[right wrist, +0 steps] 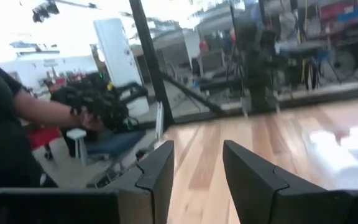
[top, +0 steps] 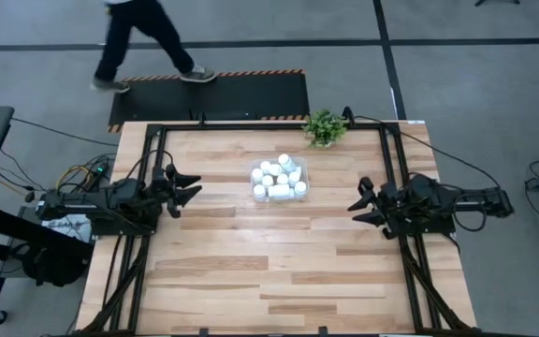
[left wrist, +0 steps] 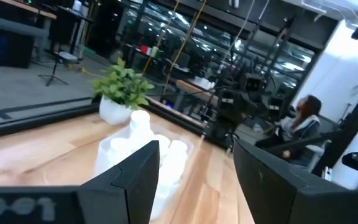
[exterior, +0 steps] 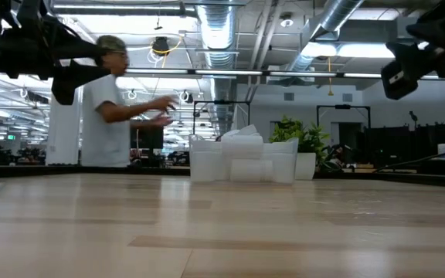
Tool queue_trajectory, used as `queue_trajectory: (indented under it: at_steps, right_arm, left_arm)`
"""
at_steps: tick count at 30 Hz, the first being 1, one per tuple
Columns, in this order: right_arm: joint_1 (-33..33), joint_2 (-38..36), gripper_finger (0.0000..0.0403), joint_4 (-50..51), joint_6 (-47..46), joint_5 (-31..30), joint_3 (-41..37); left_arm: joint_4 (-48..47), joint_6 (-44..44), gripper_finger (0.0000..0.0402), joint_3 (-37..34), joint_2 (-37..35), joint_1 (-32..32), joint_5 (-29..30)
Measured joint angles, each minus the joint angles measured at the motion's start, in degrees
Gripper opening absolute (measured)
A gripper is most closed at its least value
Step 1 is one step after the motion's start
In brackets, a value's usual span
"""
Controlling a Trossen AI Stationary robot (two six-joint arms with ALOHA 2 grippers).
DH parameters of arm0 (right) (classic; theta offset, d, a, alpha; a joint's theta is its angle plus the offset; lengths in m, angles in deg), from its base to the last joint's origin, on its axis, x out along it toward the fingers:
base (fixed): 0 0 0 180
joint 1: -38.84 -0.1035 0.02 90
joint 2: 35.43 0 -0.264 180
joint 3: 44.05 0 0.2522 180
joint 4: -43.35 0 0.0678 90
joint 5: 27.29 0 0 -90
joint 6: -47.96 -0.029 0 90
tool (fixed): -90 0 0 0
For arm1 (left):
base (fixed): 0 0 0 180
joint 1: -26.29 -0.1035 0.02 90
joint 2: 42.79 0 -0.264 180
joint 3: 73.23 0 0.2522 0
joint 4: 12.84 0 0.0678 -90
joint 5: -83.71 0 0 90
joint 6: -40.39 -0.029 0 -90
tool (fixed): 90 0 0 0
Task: Pick and place pill bottles into a basket
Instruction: Return to Home Position
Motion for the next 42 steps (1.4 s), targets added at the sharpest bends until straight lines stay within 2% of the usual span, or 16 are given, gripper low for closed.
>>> queue_trajectory:
  at_steps: [42]
  right_arm:
    - [-0.1, 0.1, 0.0131, 1.9, 0.1, 0.0, -0.1]
  left_arm:
    - [-2.5, 0.0, 0.0194, 0.0, 0.2, 0.0, 0.0]
